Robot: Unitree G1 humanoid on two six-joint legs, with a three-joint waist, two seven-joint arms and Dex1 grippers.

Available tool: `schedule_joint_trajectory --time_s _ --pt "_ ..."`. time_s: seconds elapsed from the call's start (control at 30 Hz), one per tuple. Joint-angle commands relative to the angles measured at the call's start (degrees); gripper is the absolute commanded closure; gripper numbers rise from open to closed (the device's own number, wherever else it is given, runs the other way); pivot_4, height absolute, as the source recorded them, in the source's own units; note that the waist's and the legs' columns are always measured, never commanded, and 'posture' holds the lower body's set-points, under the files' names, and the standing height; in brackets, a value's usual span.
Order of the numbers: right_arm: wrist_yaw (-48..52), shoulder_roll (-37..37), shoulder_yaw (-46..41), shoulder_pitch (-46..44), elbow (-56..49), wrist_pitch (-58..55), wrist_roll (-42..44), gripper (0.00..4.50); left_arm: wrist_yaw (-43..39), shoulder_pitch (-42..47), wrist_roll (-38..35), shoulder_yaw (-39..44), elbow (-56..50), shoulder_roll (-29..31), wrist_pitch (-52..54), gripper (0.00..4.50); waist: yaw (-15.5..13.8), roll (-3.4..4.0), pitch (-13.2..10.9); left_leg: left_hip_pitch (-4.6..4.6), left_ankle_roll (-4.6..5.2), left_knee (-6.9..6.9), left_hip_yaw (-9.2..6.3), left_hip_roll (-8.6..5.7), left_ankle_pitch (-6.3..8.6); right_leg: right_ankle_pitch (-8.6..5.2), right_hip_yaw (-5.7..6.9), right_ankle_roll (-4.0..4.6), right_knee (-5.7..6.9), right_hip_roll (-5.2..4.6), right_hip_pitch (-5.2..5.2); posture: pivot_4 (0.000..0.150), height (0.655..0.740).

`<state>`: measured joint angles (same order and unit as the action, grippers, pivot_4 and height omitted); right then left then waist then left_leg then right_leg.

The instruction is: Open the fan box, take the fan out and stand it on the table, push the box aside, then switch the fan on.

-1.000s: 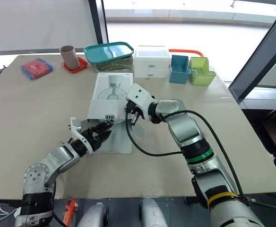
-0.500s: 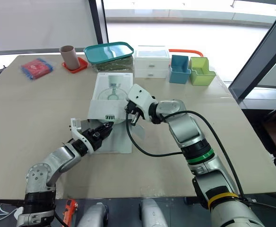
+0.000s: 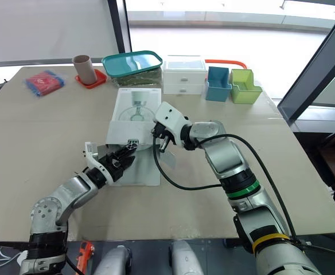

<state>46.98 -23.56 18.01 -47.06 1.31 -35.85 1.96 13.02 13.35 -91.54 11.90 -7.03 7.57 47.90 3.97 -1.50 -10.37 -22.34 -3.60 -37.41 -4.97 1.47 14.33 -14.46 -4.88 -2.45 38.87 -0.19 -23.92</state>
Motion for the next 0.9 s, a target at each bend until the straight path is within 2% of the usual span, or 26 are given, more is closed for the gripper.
schedule_joint_trajectory --time_s 0.03,0.43,0.5,0.53,0.57,0.7,0.9 --pt "-0.1 -0.1 0.2 0.3 -1.8 0.1 -0.2 4.50 -0.3 0.3 0.2 0.2 0.0 -0.2 -0.3 0.90 0.0 0.00 0.0 0.00 0.00 0.00 0.00 0.00 0.00 0.00 0.00 0.00 -0.01 0.00 0.00 0.150 0.7400" --pt "0.0 -0.5 0.3 0.7 -2.3 -0.3 -0.4 4.50 -3.0 1.8 2.3 1.2 3.8 -1.1 -1.5 0.90 0.0 0.00 0.0 0.00 0.00 0.05 0.00 0.00 0.00 0.00 0.00 -0.01 -0.06 0.01 0.00 0.150 0.7400" --pt "0.0 -0.5 0.3 0.5 -2.1 -0.2 -0.4 4.50 -3.5 1.8 2.4 1.3 3.9 -1.2 -1.6 1.41 0.0 0.00 0.0 0.00 0.00 0.05 0.00 0.00 0.00 0.00 0.00 -0.01 -0.06 0.01 0.00 0.150 0.7400" --pt "0.0 -0.5 0.3 0.5 -2.1 -0.1 -0.4 4.50 -3.7 1.8 2.5 1.3 3.9 -1.2 -1.6 1.52 0.0 0.00 0.0 0.00 0.00 0.05 0.00 0.00 0.00 0.00 0.00 -0.01 -0.07 0.01 0.00 0.150 0.7400" --pt "0.0 -0.6 0.3 0.4 -2.0 0.0 -0.5 4.50 -3.9 1.8 2.6 1.4 4.1 -1.2 -1.6 2.00 0.0 0.00 0.0 0.00 0.00 0.06 0.00 0.00 0.00 0.00 0.00 0.00 -0.08 0.01 0.00 0.150 0.7400" --pt "0.1 -0.5 0.4 0.4 -1.8 0.3 -0.6 4.50 -4.8 1.8 3.1 1.7 4.7 -1.3 -1.6 3.13 0.0 0.00 0.0 0.00 -0.02 0.06 0.00 0.00 -0.01 0.00 0.00 0.00 -0.10 0.00 0.02 0.150 0.7400" --pt "0.0 -0.3 0.4 0.1 -1.2 0.8 -0.7 4.50 -5.1 1.3 3.2 1.8 4.1 -0.7 -1.0 3.13 0.0 0.00 0.0 0.01 -0.05 0.06 0.00 0.00 -0.03 0.00 -0.01 -0.01 -0.12 0.01 0.02 0.150 0.7400"
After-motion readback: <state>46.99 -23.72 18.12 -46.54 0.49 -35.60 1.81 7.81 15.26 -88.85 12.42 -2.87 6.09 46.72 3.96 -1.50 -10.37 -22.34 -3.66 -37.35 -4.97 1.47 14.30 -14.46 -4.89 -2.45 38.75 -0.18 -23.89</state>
